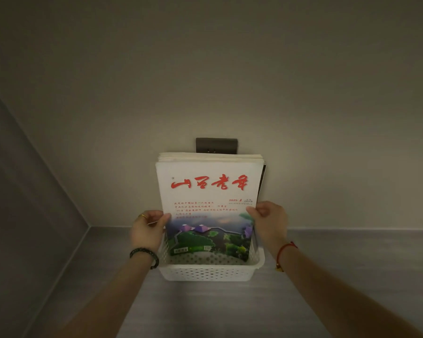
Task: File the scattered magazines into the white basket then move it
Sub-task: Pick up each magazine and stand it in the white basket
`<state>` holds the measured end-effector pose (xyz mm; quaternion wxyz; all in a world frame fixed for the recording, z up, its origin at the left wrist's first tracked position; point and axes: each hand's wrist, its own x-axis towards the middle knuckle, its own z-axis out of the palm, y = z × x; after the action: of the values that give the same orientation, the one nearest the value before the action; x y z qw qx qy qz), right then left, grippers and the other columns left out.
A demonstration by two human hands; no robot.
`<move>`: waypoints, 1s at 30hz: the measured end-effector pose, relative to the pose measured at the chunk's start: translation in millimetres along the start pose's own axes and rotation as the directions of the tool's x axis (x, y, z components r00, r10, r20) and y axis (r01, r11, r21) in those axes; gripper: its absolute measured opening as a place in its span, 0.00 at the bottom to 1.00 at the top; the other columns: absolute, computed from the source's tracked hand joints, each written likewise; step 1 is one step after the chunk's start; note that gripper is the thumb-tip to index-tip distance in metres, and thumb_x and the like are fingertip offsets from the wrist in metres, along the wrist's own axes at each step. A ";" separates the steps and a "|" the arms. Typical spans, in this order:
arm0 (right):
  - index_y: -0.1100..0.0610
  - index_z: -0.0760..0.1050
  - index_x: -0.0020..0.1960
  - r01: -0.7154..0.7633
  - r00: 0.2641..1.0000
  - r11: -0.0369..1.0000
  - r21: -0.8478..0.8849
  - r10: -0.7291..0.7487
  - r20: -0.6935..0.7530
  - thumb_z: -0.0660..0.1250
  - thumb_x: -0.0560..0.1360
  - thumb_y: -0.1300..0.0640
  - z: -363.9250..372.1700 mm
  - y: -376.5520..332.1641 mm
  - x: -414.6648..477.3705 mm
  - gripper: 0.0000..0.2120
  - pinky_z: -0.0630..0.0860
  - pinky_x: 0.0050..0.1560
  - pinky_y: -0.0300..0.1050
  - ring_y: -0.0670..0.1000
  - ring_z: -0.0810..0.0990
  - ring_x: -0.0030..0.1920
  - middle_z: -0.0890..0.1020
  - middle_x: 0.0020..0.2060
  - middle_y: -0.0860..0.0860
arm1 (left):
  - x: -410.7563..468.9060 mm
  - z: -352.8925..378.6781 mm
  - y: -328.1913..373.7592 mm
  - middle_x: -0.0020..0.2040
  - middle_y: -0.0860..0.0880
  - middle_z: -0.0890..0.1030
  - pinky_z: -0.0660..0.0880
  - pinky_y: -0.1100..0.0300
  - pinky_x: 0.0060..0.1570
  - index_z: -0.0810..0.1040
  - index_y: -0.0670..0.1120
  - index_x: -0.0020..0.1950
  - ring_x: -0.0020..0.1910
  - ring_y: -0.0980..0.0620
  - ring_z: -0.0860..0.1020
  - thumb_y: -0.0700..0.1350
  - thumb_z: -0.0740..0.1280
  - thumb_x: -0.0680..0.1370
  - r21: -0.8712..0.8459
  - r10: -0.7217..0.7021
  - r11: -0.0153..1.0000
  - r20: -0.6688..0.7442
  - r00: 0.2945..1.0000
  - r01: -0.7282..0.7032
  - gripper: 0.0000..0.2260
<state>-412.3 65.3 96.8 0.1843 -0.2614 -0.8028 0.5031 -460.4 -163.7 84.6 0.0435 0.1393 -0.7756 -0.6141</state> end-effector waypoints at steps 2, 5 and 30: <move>0.65 0.77 0.37 -0.007 1.000 1.000 0.014 0.007 0.005 0.70 0.70 0.60 0.0 -1.1 0.8 0.08 0.68 0.23 0.26 0.42 0.72 0.25 0.80 0.31 0.54 | -0.5 2.7 1.6 0.37 0.51 0.76 0.71 0.58 0.42 0.70 0.49 0.37 0.40 0.50 0.74 0.41 0.70 0.71 0.031 0.026 0.999 -0.034 0.999 -0.025 0.09; 0.59 0.73 0.40 -0.025 0.999 0.998 0.063 0.023 0.027 0.69 0.70 0.66 -2.0 -2.6 -2.0 0.06 0.66 0.19 0.23 0.39 0.71 0.26 0.75 0.32 0.47 | -8.8 4.4 2.6 0.35 0.53 0.74 0.68 0.65 0.35 0.68 0.50 0.35 0.35 0.55 0.71 0.40 0.70 0.71 0.044 0.073 0.996 -0.044 0.996 -0.071 0.11; 0.58 0.78 0.47 -0.273 0.958 0.946 -0.174 0.251 -0.141 0.70 0.67 0.65 -368.9 211.0 -127.3 0.09 0.73 0.48 0.42 0.55 0.80 0.46 0.82 0.43 0.56 | -323.0 233.6 -7.7 0.53 0.49 0.76 0.69 0.79 0.39 0.73 0.42 0.57 0.46 0.55 0.74 0.40 0.67 0.74 0.023 0.187 0.921 0.850 0.492 -0.389 0.13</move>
<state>-55.4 326.1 58.9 0.1366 -0.4115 -0.7934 0.4273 -205.7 141.4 54.1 -0.2427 -0.2979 -0.7743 -0.5028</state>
